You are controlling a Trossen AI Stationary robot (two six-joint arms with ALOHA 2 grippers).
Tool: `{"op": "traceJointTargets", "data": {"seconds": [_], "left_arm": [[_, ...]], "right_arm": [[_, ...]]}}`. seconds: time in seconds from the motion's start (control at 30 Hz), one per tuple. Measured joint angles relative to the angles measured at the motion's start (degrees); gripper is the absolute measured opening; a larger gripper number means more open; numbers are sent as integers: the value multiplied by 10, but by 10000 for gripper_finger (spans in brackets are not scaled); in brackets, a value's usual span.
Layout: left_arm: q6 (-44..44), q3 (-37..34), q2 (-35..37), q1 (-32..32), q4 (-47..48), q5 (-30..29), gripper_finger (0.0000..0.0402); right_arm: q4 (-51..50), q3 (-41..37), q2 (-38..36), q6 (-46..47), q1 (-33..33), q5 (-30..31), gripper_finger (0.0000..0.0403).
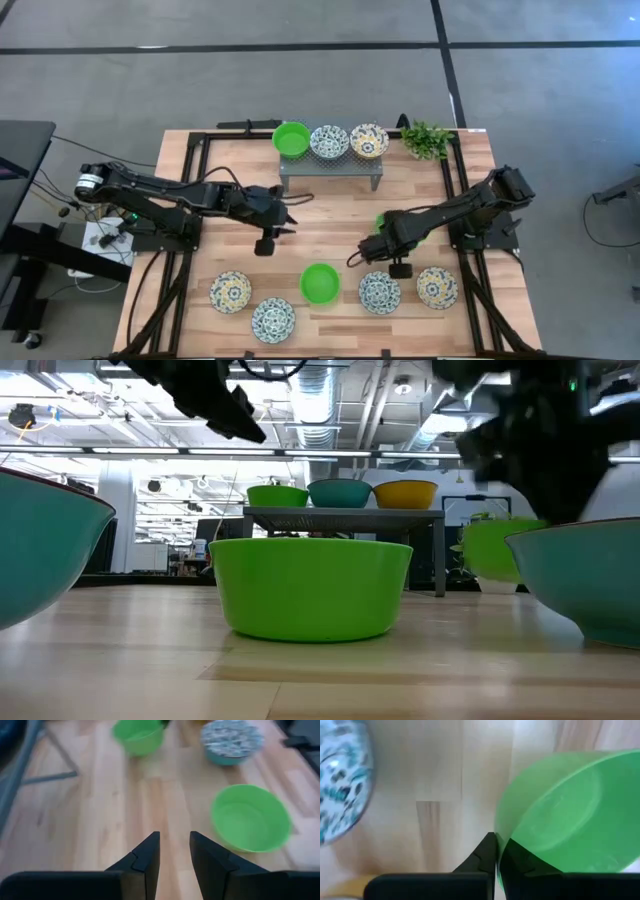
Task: Pick & Place Mini bowls
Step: Stack the right green bowl on top of the green bowl on the shelf
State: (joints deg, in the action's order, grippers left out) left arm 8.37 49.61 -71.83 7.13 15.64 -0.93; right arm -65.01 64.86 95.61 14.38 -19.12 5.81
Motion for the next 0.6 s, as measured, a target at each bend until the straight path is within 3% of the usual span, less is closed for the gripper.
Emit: {"op": "traceJointTargets", "data": {"seconds": [0.13,0.33,0.47,0.6], "left_arm": [[31,0,-13,21,-23,1,108],[95,0,-63,42,-81,-14,108],[122,0,-91,44,-108,-35,117],[128,6,-101,44,-114,-25,140]], "right_arm": [[47,37,0,-219,-18,60,3],[164,60,3,-519,-13,61,2],[223,61,3,-624,0,61,2],[237,61,6,-652,18,58,2]]}}
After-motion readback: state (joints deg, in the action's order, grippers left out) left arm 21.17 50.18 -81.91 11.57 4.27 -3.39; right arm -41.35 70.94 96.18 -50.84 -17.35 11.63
